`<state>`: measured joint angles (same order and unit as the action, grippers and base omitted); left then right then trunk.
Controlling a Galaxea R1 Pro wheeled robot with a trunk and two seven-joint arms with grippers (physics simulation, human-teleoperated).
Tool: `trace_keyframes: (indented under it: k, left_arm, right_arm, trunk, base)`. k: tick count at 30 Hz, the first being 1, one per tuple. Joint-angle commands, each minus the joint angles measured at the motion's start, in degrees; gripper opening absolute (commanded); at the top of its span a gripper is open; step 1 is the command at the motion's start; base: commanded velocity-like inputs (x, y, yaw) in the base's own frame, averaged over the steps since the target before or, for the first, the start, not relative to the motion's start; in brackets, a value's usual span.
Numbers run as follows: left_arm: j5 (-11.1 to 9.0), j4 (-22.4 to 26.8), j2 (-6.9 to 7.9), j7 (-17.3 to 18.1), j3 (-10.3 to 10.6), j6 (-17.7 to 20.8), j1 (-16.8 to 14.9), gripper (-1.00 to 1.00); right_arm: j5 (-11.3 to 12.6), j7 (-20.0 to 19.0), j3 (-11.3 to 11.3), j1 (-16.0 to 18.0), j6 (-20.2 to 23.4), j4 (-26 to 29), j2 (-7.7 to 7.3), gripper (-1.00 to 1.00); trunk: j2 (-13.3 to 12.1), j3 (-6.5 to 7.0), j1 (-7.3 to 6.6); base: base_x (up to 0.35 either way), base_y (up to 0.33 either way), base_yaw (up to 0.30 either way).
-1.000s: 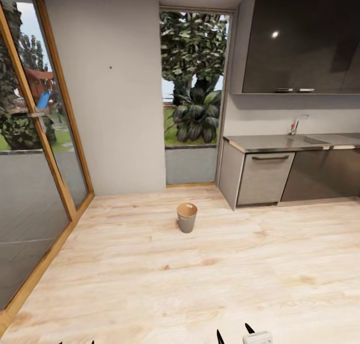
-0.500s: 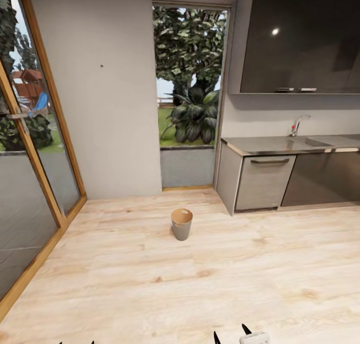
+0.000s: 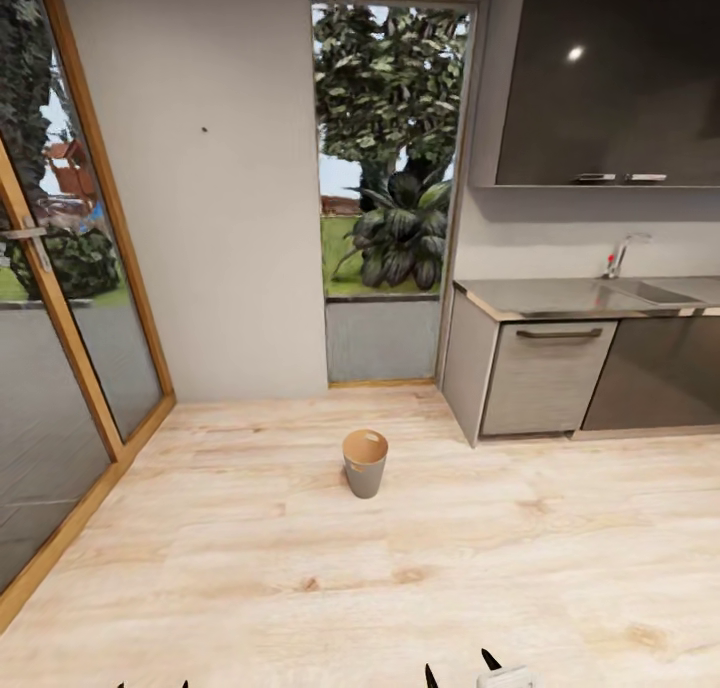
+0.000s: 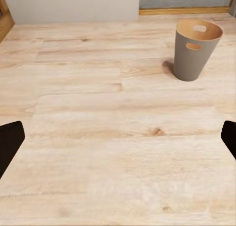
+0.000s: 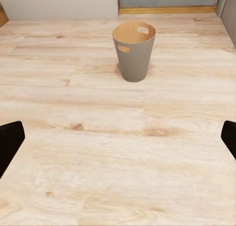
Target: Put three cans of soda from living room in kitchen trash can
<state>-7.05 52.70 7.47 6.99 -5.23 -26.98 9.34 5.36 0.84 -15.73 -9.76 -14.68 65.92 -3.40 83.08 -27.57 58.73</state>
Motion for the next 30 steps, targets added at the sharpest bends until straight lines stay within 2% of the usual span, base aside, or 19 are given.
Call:
trace_keyframes:
  k: [1, 8, 25, 30]
  left_arm:
    - [0.0, 0.0, 0.0, 0.1, -0.1, 0.0, 0.0, 1.0]
    - [0.0, 0.0, 0.13, 0.4, -0.6, 0.3, 0.0, 1.0]
    - [0.0, -0.1, 0.18, 0.5, -0.7, 0.4, 0.0, 1.0]
    - [0.0, -1.9, 0.24, 0.5, -0.6, 0.4, 0.0, 1.0]
  right_arm:
    - [0.0, 0.0, 0.0, 0.0, 0.0, 0.0, -0.01, 1.0]
    - [0.0, 0.0, 0.0, 0.0, 0.0, 0.0, -0.03, 1.0]
    - [0.1, 0.0, 0.1, 0.0, 0.0, -0.4, -0.03, 1.0]
    - [0.1, 0.0, 0.1, 0.0, 0.0, -0.4, -0.03, 1.0]
  trunk:
    - [0.0, 0.0, 0.0]
    - [0.0, 0.0, 0.0]
    - [0.0, 0.0, 0.0]
    - [0.0, 0.0, 0.0]
  base:
    - [0.279, -0.064, 0.028]
    - [0.274, 0.113, 0.008]
    - [0.207, 0.259, 0.0]
    - [0.289, 0.176, 0.0]
